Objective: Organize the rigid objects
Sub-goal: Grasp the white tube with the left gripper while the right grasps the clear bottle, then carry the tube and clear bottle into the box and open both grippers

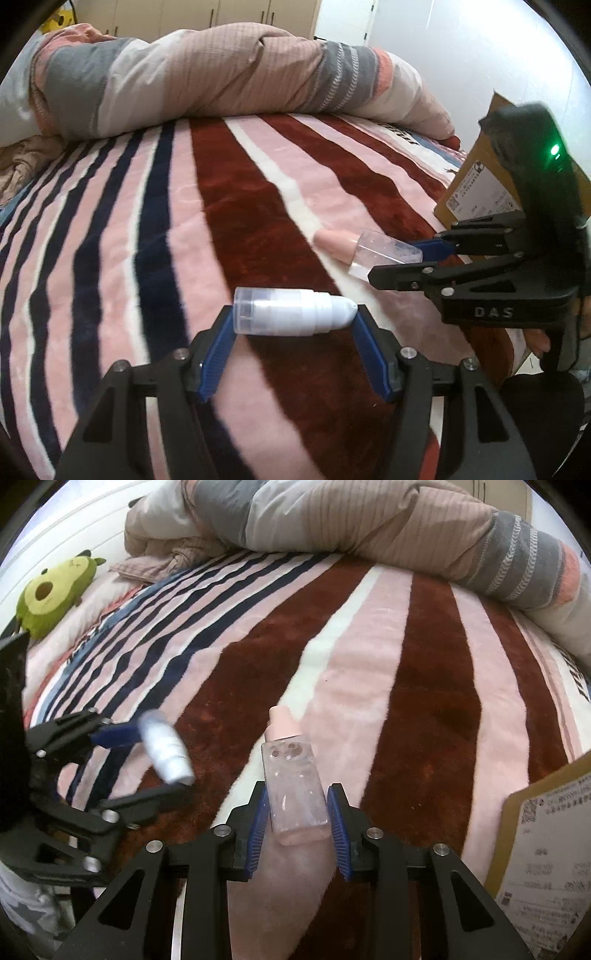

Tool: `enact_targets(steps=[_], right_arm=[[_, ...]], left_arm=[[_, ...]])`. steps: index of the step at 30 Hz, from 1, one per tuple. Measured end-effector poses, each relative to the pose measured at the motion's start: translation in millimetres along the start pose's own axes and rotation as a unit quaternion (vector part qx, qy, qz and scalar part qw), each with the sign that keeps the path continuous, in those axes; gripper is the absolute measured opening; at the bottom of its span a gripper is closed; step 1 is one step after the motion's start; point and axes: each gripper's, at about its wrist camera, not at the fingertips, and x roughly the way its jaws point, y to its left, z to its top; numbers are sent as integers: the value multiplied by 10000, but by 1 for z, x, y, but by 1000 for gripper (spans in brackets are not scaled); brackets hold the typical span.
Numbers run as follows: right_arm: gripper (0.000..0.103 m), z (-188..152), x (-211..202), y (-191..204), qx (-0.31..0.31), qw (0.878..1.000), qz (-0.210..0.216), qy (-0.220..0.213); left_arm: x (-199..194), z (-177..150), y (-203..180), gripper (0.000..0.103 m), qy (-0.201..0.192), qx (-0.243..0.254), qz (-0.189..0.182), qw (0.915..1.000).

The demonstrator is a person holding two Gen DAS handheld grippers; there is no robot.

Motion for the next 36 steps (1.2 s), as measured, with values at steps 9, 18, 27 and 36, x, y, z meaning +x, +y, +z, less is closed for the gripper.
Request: enact_targets(steps=[9, 18, 27, 36], right_arm=[[22, -2, -46, 11, -2, 9983, 48, -587], [22, -12, -157, 19, -71, 9878, 421, -1498], [22, -45, -242, -46, 256, 9768, -125, -2121], [23, -92, -254, -128, 930, 9740, -633, -1966]], left_arm=[[-48, 17, 0, 60, -416, 24, 179, 9990], [-114, 60, -54, 60, -1027, 472, 36, 9936], [-116, 115, -149, 60, -1226, 1163, -587, 9839], [-59, 146, -232, 60, -773, 1580, -996, 9793]])
